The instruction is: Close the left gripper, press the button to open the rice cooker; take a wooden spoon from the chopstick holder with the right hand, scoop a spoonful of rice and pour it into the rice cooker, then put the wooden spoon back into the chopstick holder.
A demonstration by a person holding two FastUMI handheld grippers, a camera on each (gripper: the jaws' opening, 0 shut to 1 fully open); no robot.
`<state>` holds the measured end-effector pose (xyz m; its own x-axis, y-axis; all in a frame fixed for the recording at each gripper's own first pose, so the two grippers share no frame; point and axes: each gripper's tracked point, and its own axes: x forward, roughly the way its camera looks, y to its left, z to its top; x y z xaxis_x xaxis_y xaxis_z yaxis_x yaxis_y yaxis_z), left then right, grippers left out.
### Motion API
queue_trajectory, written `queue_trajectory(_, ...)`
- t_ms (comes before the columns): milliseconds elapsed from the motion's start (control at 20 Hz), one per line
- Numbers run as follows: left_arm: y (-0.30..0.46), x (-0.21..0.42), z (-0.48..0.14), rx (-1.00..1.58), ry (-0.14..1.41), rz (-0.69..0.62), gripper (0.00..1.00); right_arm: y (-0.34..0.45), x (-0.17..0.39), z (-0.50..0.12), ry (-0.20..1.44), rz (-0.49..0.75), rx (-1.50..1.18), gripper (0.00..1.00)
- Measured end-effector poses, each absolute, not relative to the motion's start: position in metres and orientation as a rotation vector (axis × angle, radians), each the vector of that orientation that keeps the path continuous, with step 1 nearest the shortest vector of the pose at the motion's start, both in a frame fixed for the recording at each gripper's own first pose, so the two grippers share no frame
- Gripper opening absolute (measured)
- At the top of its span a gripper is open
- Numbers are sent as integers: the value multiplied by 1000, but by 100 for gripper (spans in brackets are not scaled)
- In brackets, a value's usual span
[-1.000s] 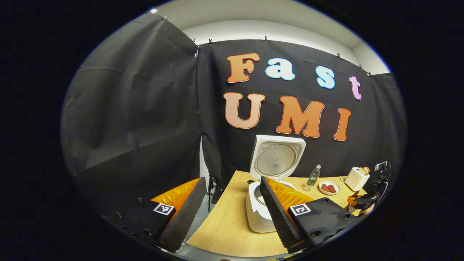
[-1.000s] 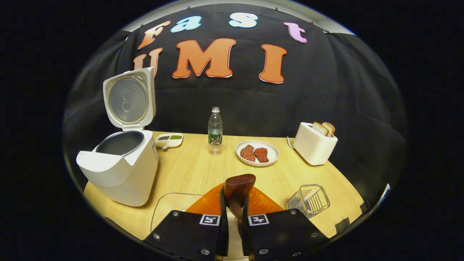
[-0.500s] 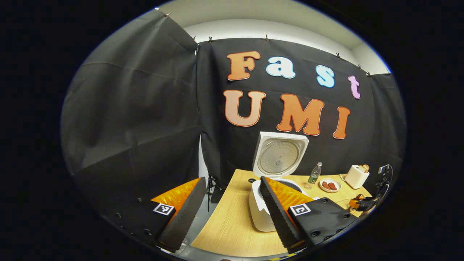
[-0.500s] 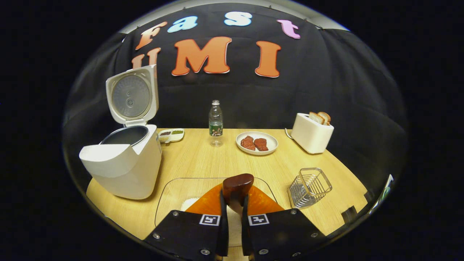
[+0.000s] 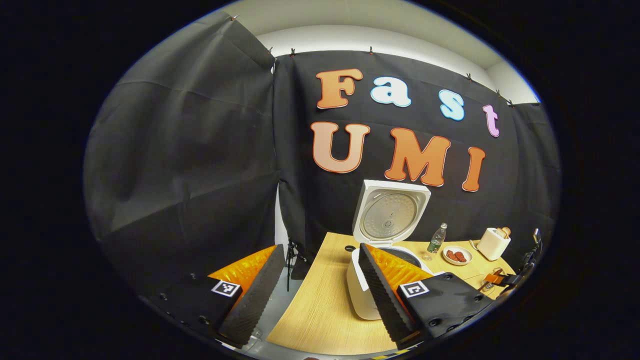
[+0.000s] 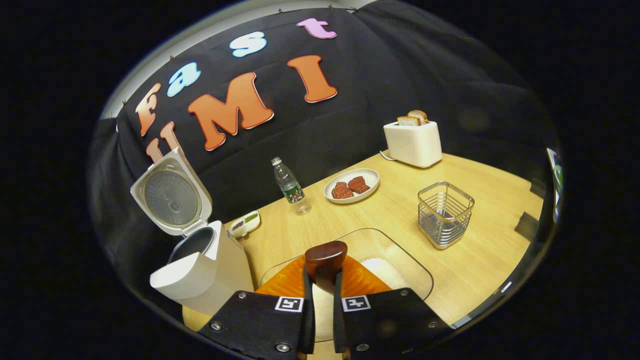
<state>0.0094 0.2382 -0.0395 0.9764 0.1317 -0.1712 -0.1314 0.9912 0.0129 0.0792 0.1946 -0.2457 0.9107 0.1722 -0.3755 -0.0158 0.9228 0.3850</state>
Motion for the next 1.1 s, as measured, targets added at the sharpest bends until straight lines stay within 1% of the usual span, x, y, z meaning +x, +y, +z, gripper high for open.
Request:
queue_trajectory(150,235,12,-40,11,178,125,100,205,84,-253,447,129,588,14)
queue_trajectory(300,233,10,-40,9,182,122,100,194,92,-266,509,103,796,14)
queue_trajectory(450,234,8,-35,-9,172,128,100,181,96,-257,488,91,946,12)
queue_trajectory(500,233,6,-36,-11,170,131,100,177,96,-254,478,90,963,12)
queue_trajectory(550,233,6,-36,-12,169,133,100,173,95,-252,474,85,962,7)
queue_trajectory(600,232,4,-35,-14,166,135,100,168,95,-253,477,78,948,12)
queue_trajectory(1100,220,-1,-28,-34,142,135,100,137,90,-234,496,34,1045,12)
